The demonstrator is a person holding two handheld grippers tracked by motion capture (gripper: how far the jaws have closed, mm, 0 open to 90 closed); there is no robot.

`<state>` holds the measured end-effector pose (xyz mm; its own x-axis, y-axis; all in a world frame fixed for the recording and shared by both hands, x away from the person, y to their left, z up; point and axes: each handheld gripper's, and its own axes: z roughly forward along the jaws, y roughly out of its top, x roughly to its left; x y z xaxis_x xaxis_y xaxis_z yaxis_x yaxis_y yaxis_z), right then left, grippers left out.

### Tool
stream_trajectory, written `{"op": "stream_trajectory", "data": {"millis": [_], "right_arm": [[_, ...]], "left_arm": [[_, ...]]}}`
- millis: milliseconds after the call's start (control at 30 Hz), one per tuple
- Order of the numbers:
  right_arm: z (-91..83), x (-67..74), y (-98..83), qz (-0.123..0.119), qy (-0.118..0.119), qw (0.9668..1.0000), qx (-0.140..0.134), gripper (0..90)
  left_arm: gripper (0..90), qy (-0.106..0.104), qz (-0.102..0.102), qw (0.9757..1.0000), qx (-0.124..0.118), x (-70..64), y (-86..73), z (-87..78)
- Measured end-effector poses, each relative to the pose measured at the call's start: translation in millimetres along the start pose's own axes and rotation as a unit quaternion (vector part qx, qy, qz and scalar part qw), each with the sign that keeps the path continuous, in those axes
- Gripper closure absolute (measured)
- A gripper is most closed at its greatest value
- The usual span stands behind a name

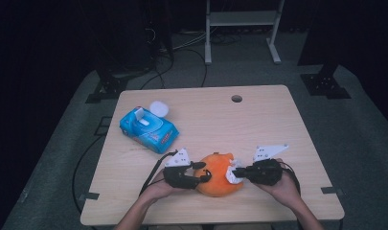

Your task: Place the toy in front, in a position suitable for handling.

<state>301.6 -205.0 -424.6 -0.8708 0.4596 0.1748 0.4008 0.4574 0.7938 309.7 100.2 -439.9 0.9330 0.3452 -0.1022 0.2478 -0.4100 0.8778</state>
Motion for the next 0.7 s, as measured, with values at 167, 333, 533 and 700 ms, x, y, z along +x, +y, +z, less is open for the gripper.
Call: {"op": "stream_trajectory", "data": {"millis": [167,333,533,700], "right_arm": [[-0.2,7.7,11.2,-0.014,-0.012,0.9996,-0.021,88.1],[8.6,11.8,17.9,-0.029,-0.015,0.9992,-0.022,88.1],[-2.0,-6.0,2.4,0.004,-0.033,0.9993,-0.015,88.1],[-1.0,-3.6,11.2,0.001,-0.033,0.9989,-0.035,88.1]], "left_arm": [[47.8,-0.005,0.0,1.0,0.001,0.7,-1.7,0.3],[48.1,-0.006,0.003,1.0,0.003,0.1,-2.7,0.1],[47.9,-0.008,0.004,1.0,0.0,-1.3,-2.3,1.3],[48.0,-0.012,0.007,0.9999,0.003,-1.6,-1.8,2.2]]}}
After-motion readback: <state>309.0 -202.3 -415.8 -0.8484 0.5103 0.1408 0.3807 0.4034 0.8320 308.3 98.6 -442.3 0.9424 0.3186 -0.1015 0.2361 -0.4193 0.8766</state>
